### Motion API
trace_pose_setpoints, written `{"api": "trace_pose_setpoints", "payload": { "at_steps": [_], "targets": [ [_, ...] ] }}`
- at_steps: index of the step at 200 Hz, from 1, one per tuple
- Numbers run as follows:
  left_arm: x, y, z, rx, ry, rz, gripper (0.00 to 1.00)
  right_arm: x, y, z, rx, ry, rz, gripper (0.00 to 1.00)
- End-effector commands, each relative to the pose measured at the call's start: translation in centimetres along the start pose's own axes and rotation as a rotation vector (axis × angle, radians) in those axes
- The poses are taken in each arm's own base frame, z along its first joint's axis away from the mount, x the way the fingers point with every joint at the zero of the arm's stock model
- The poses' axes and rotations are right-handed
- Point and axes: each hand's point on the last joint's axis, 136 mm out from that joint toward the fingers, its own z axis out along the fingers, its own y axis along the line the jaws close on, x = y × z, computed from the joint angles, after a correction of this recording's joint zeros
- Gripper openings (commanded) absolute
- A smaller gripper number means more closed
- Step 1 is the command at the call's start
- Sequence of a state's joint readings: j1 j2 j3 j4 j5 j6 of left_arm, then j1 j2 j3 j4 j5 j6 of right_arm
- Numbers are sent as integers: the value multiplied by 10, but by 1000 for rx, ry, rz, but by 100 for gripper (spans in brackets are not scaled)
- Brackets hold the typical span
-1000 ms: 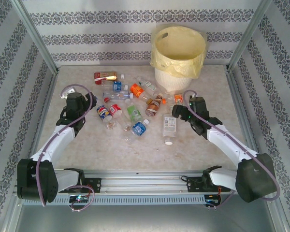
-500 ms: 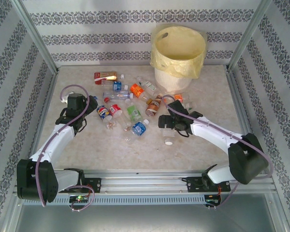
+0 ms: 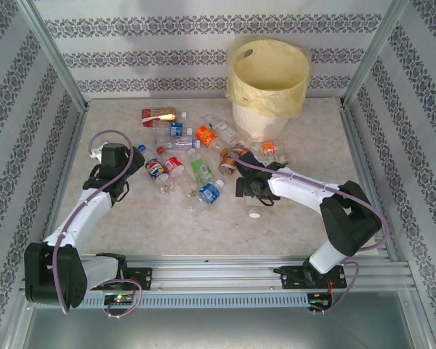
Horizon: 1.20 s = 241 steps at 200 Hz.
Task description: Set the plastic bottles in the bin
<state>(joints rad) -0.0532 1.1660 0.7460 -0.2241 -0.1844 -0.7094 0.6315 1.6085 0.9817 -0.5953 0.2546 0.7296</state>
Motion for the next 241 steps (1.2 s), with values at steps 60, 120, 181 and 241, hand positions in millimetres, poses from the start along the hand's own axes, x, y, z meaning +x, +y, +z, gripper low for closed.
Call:
{"api": "trace_pose_setpoints", "payload": {
  "at_steps": [60, 120, 181, 241],
  "targets": [
    [6, -1, 4, -11, 19, -6, 99, 0, -1, 13, -16, -33, 96, 98],
    [7, -2, 6, -12, 31, -10, 99, -7, -6, 5, -22, -83, 117, 85],
    [5, -21, 2, 69, 61, -72, 99, -56, 35, -82, -346, -307, -9, 72],
    [-2, -43, -1, 149, 84, -133, 99, -168, 91, -245, -785, -684, -195, 71]
  ]
}}
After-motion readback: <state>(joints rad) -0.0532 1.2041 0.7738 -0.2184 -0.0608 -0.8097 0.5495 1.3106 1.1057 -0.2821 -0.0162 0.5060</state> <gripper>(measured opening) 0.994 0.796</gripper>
